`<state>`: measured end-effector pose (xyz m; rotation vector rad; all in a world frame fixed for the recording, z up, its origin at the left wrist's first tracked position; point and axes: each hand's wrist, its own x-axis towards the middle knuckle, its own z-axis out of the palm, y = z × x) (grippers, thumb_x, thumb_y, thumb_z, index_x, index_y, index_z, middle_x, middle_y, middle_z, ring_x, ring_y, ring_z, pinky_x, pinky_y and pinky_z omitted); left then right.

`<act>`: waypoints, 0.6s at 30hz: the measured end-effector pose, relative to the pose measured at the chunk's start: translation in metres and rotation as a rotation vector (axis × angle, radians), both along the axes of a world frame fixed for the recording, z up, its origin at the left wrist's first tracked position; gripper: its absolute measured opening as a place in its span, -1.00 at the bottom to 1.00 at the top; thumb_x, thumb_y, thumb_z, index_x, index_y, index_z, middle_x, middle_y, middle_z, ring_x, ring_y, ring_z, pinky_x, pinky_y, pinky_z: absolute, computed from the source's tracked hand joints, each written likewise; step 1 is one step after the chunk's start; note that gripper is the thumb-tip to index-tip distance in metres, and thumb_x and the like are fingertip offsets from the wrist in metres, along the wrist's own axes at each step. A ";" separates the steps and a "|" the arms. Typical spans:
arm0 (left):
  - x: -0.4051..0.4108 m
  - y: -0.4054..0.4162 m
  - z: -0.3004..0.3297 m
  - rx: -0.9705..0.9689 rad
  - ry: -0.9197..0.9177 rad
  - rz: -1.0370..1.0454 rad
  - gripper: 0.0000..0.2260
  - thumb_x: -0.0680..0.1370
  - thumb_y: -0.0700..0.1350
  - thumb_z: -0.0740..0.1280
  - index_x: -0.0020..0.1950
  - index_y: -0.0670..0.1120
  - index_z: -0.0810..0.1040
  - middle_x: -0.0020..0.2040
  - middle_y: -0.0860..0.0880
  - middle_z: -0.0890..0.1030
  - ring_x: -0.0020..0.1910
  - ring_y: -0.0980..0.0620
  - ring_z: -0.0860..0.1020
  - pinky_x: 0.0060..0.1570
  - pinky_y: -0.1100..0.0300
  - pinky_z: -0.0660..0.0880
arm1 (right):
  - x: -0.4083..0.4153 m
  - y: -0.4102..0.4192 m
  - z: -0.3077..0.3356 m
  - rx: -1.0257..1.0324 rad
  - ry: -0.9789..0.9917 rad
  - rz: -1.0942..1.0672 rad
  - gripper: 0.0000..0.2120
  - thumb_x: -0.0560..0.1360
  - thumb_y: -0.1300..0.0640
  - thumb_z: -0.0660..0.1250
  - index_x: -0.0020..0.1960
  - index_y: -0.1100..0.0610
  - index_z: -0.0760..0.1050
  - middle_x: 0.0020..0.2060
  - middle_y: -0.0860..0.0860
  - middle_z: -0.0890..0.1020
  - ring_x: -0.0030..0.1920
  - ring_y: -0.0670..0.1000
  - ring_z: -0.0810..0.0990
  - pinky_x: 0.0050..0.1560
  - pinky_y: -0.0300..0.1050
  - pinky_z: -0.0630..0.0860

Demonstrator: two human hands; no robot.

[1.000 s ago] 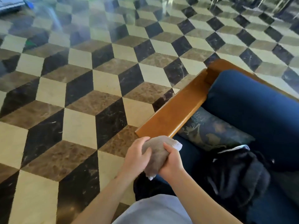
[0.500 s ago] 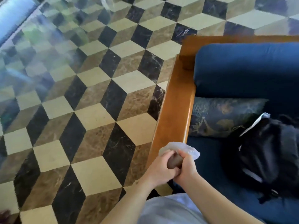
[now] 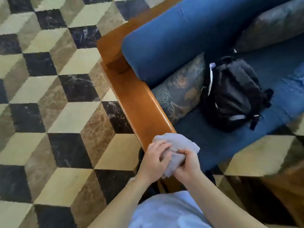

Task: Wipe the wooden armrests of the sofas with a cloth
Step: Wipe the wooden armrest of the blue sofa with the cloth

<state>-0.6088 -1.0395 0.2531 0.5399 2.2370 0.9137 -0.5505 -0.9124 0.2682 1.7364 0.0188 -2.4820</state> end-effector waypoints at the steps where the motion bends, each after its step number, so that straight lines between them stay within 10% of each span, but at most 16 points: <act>1: -0.011 -0.008 -0.003 -0.001 0.005 -0.072 -0.66 0.64 0.05 0.25 0.37 -0.01 0.59 0.42 0.02 0.53 0.40 0.04 0.41 0.48 0.06 0.29 | -0.003 -0.012 0.003 0.007 -0.002 -0.077 -0.48 0.51 0.22 0.19 0.41 0.44 0.41 0.30 0.40 0.58 0.32 0.37 0.58 0.34 0.29 0.51; 8: -0.077 -0.059 0.000 0.063 -0.090 -0.494 -0.73 0.64 -0.11 0.35 0.34 -0.03 0.62 0.32 0.04 0.62 0.29 0.10 0.54 0.33 0.20 0.45 | 0.001 -0.083 0.010 0.146 -0.052 -0.348 -0.54 0.55 0.19 0.20 0.37 0.41 0.45 0.33 0.27 0.60 0.40 0.29 0.54 0.52 0.24 0.36; 13: -0.084 -0.083 -0.009 0.009 -0.056 -0.407 -0.84 0.66 -0.07 0.30 0.19 0.08 0.62 0.13 0.13 0.65 0.10 0.17 0.60 0.18 0.14 0.61 | 0.026 -0.086 0.016 0.373 -0.282 -0.256 -0.50 0.62 0.23 0.25 0.54 0.29 0.34 0.48 0.31 0.47 0.48 0.36 0.45 0.48 0.32 0.41; 18: -0.089 -0.101 -0.027 -0.072 0.032 -0.443 -0.83 0.63 -0.14 0.29 0.11 0.11 0.60 0.05 0.16 0.60 0.06 0.20 0.57 0.18 0.16 0.59 | 0.065 -0.111 0.020 0.714 -0.596 0.063 -0.69 0.61 0.13 0.25 0.34 0.14 0.47 0.15 0.09 0.66 0.18 0.19 0.63 0.18 0.09 0.56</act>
